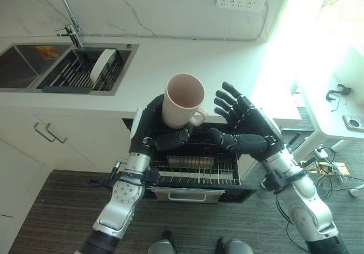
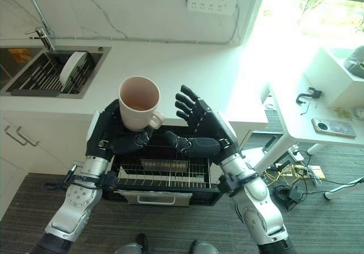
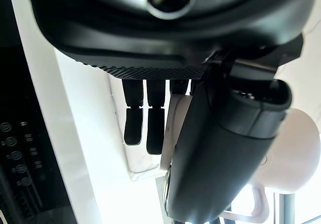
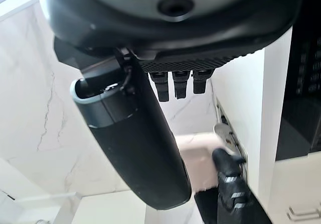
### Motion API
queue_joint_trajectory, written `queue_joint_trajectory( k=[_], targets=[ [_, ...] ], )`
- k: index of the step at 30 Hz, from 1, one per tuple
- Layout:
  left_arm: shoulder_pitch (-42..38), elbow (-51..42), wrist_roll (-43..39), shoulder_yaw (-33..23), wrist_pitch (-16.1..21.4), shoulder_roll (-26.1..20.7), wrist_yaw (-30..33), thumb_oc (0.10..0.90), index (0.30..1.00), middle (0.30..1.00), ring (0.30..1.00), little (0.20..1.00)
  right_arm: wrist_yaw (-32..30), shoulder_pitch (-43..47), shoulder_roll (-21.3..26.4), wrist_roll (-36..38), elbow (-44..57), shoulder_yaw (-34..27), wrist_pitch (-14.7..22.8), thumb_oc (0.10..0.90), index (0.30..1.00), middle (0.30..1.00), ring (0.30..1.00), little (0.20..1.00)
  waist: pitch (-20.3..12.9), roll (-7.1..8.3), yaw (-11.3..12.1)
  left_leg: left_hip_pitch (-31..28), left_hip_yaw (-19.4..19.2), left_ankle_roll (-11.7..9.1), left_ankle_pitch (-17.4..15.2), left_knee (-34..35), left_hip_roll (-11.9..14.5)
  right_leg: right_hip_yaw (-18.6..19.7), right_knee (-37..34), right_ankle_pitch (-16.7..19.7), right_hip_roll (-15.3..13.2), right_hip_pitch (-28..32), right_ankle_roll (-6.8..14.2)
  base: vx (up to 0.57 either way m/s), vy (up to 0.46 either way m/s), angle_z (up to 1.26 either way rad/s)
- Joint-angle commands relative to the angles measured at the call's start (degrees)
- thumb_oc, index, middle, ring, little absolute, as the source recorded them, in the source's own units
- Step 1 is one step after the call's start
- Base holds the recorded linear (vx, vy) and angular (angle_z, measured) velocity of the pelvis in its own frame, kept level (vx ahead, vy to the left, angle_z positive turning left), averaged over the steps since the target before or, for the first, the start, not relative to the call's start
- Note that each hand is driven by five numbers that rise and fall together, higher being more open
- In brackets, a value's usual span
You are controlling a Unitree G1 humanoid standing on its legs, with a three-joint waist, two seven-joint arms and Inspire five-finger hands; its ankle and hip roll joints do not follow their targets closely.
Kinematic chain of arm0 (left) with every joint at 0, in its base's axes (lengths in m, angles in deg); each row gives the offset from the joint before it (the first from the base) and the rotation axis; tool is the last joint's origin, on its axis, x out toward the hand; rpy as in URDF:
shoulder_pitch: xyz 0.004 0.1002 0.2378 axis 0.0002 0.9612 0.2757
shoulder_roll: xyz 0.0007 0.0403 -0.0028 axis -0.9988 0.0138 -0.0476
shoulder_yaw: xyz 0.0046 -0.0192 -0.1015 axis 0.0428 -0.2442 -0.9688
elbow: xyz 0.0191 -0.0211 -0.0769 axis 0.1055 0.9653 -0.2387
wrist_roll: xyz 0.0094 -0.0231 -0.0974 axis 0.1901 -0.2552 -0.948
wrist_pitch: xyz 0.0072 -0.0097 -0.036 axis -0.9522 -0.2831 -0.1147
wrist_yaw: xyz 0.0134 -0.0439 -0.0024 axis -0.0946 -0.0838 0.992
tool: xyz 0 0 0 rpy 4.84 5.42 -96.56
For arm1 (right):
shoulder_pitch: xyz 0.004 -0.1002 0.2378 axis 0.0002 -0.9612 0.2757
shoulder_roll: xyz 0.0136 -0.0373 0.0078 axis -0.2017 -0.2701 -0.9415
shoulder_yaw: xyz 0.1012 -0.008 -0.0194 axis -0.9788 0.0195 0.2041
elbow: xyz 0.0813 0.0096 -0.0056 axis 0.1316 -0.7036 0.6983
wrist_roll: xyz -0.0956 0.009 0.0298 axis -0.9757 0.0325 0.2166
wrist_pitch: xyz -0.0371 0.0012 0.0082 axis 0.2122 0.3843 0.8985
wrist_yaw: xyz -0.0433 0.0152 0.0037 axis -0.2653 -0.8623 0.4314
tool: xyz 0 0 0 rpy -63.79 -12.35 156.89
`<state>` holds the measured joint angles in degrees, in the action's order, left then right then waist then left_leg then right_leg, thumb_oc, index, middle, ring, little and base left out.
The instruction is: Place the dishes in the dishwasher.
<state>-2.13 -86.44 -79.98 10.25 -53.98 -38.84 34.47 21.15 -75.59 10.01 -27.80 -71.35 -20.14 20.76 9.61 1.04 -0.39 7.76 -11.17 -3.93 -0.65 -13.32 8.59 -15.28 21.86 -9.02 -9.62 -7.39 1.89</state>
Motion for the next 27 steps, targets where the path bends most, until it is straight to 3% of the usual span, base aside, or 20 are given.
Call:
queue_joint_trajectory(
  k=[1,18,27],
  targets=[
    [-4.98,-3.77,2.24,0.11,7.1,0.91,0.92,0.4,0.3,0.3,0.3,0.3,0.47,4.1,-2.17,3.7,4.67,-1.76,6.11,0.8,0.9,0.9,0.9,0.9,-3.94,0.24,-0.75,-4.75,2.82,-1.08,-12.21,-3.87,3.02,2.2,-4.68,-1.62,-1.83,4.18,6.31,0.0,0.032,-0.02],
    [-6.43,-3.63,3.66,5.95,6.37,1.54,1.01,0.4,0.3,0.3,0.3,0.3,-7.11,7.17,-4.07,-0.29,4.15,0.76,8.72,0.8,0.9,0.9,0.9,0.9,-4.0,0.53,-0.39,-6.34,2.62,-0.6,-13.25,-3.87,2.82,2.98,-4.68,-1.85,-1.67,5.0,6.25,0.01,0.006,-0.01],
    [-6.66,-3.77,3.3,7.63,5.53,1.78,0.25,0.4,0.3,0.3,0.3,0.3,-8.02,8.85,-4.81,-1.68,4.72,3.47,7.51,0.8,0.9,0.9,0.9,0.9,-4.15,0.56,0.0,-6.62,2.61,-0.54,-13.24,-3.87,2.69,2.7,-4.68,-1.82,-1.84,5.31,6.18,0.01,0.005,-0.01]
  ],
)
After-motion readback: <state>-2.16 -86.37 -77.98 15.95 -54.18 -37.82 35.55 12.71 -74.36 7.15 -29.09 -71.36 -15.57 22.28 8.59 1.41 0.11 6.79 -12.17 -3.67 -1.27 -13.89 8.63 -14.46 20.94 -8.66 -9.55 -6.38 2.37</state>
